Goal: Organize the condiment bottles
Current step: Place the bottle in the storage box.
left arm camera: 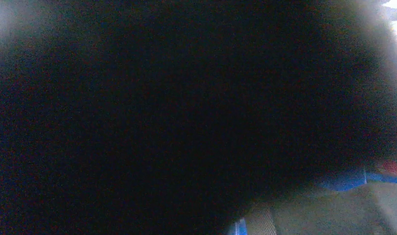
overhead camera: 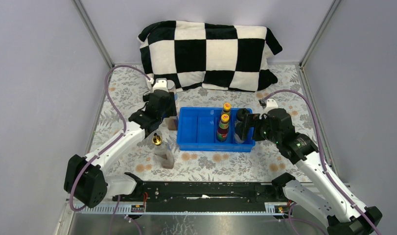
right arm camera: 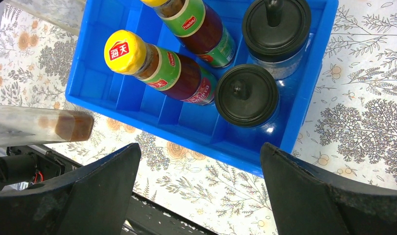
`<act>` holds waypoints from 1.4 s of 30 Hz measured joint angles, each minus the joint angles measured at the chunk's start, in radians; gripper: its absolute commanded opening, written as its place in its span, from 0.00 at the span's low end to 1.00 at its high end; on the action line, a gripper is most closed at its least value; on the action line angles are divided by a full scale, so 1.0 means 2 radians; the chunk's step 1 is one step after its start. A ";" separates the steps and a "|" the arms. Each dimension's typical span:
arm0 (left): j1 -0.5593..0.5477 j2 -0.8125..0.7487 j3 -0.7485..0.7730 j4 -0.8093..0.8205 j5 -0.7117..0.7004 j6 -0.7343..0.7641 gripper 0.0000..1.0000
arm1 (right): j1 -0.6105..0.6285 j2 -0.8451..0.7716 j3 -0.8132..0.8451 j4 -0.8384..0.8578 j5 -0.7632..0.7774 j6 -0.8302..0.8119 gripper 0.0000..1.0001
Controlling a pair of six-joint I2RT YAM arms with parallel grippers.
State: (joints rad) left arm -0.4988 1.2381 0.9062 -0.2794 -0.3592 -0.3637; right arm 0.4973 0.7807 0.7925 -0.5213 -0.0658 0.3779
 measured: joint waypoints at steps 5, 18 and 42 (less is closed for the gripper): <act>0.000 0.015 0.035 -0.019 0.000 0.006 0.40 | 0.000 0.003 0.000 0.002 0.000 0.000 1.00; -0.001 0.018 0.118 -0.066 -0.002 0.019 0.37 | 0.000 0.014 -0.006 0.009 -0.003 0.000 1.00; -0.074 0.084 0.242 -0.126 -0.006 -0.008 0.36 | 0.000 0.019 -0.016 0.022 -0.004 0.000 1.00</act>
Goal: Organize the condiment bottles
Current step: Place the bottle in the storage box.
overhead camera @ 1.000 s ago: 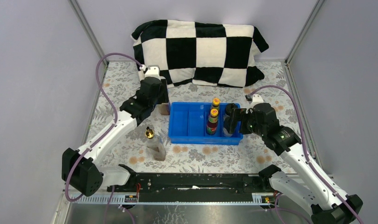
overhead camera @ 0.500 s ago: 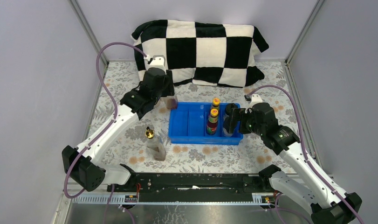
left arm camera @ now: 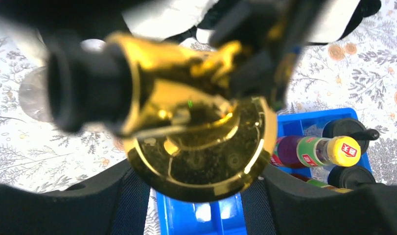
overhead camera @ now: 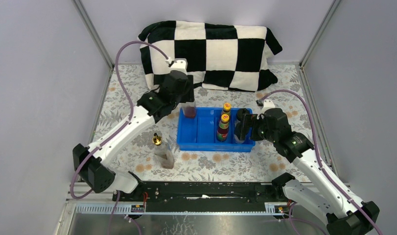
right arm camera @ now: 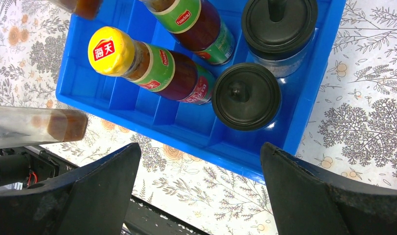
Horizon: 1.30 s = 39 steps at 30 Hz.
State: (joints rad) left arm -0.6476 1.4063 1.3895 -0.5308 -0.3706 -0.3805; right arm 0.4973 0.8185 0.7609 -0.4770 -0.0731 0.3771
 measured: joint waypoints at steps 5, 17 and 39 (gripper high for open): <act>-0.033 0.030 0.023 -0.013 -0.021 -0.011 0.35 | 0.000 -0.001 -0.003 0.000 0.000 0.000 1.00; -0.096 0.061 0.053 -0.025 -0.099 -0.055 0.33 | 0.000 -0.027 -0.009 -0.002 -0.022 0.001 1.00; -0.165 0.113 0.001 0.049 -0.203 -0.109 0.32 | 0.000 -0.046 -0.010 -0.002 -0.057 0.001 1.00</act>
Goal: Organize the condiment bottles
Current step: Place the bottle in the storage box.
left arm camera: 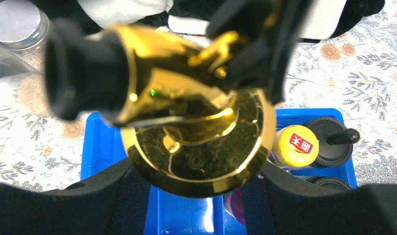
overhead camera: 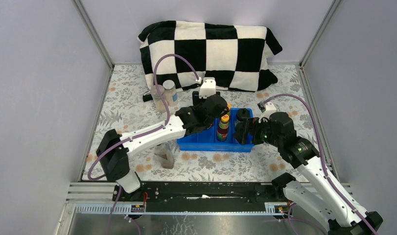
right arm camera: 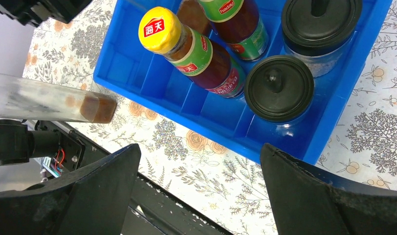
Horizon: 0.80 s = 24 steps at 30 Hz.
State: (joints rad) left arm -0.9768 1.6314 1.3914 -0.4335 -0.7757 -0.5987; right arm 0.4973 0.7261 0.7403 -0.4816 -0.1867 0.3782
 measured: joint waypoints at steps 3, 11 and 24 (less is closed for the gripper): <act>-0.003 0.007 -0.007 0.017 -0.001 0.001 0.32 | 0.000 -0.004 -0.003 0.000 -0.003 0.000 0.99; -0.005 0.016 -0.016 0.038 -0.009 0.004 0.32 | 0.000 -0.006 -0.006 0.000 -0.007 0.000 0.99; 0.001 0.024 -0.047 0.069 -0.012 0.013 0.34 | 0.000 -0.006 -0.008 0.000 -0.008 0.000 1.00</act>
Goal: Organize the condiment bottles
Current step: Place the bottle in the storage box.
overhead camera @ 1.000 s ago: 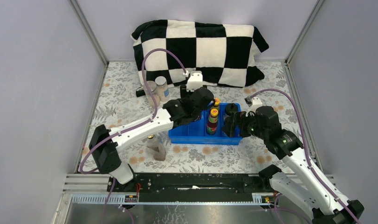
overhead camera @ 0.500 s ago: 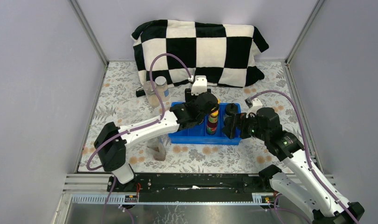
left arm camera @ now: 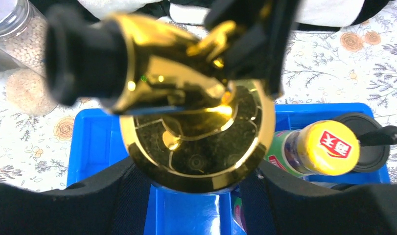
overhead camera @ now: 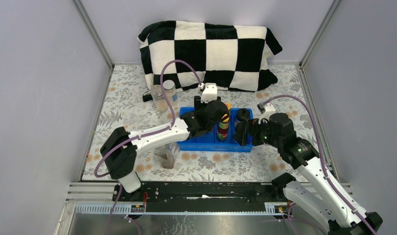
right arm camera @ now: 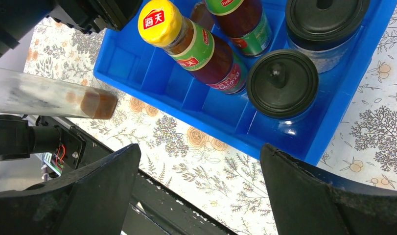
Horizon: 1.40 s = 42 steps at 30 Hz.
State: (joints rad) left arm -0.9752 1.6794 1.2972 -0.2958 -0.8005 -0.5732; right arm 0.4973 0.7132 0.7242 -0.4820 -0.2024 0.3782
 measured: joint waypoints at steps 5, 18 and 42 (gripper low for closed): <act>0.010 0.000 -0.019 0.027 0.006 0.005 0.35 | 0.000 0.000 0.000 0.000 0.000 0.000 0.99; 0.027 0.000 -0.033 0.073 0.023 0.025 0.57 | 0.000 0.004 -0.001 0.000 0.000 0.000 0.99; 0.020 -0.004 -0.031 0.051 0.031 0.029 0.86 | 0.000 0.006 -0.002 0.000 0.000 0.000 0.99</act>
State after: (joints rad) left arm -0.9356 1.6707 1.2362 -0.1940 -0.7380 -0.5156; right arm 0.4973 0.7250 0.7193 -0.4812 -0.2020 0.3786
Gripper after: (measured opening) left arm 0.832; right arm 0.992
